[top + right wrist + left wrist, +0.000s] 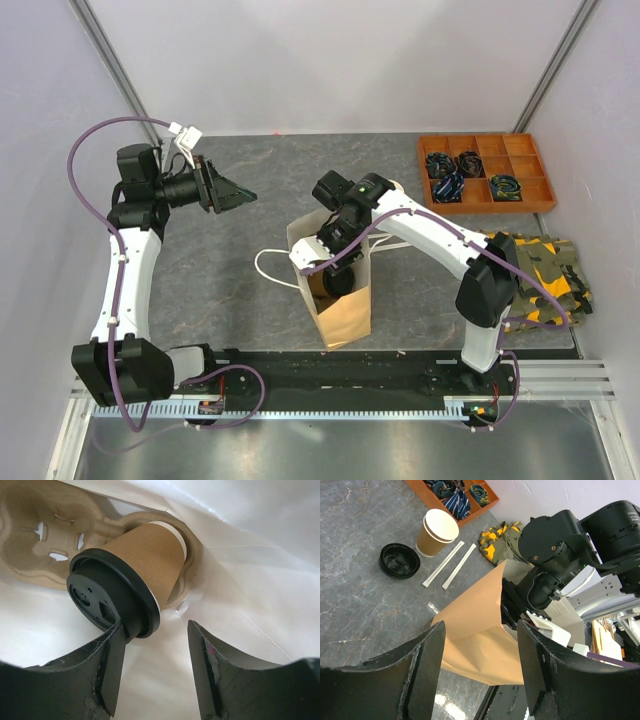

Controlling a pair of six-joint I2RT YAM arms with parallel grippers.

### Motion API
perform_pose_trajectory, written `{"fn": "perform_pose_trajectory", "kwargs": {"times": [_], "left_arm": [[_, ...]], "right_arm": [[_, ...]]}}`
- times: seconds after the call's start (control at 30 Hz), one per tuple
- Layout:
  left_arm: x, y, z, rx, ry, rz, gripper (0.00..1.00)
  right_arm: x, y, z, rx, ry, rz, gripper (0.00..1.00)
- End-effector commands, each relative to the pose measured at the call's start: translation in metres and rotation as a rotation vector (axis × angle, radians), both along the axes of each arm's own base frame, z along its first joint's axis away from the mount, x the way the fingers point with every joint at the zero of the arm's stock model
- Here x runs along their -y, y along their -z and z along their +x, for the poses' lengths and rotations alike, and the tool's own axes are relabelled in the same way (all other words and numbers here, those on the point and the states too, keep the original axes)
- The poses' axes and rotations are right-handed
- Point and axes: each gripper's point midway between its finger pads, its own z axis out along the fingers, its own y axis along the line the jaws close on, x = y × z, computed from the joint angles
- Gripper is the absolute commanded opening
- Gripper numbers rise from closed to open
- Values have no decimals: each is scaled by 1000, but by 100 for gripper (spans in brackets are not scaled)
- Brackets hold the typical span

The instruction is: Pack the takeout coffee

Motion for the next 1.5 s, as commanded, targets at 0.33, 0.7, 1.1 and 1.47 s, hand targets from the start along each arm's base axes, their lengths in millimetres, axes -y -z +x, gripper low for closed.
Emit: {"fn": "perform_pose_trajectory", "kwargs": {"times": [0.33, 0.7, 1.1, 1.47], "left_arm": [[0, -3, -3, 71, 10, 37, 66], [-2, -1, -3, 80, 16, 53, 66], [-2, 2, -8, 72, 14, 61, 66], [-1, 3, -8, 75, 26, 58, 66]], "right_arm": [[-7, -13, -12, -13, -179, 43, 53], [-2, -7, -17, -50, -284, -8, 51], [-1, -4, -15, -42, -292, -21, 36], [-11, -18, -16, -43, -274, 38, 36]]}}
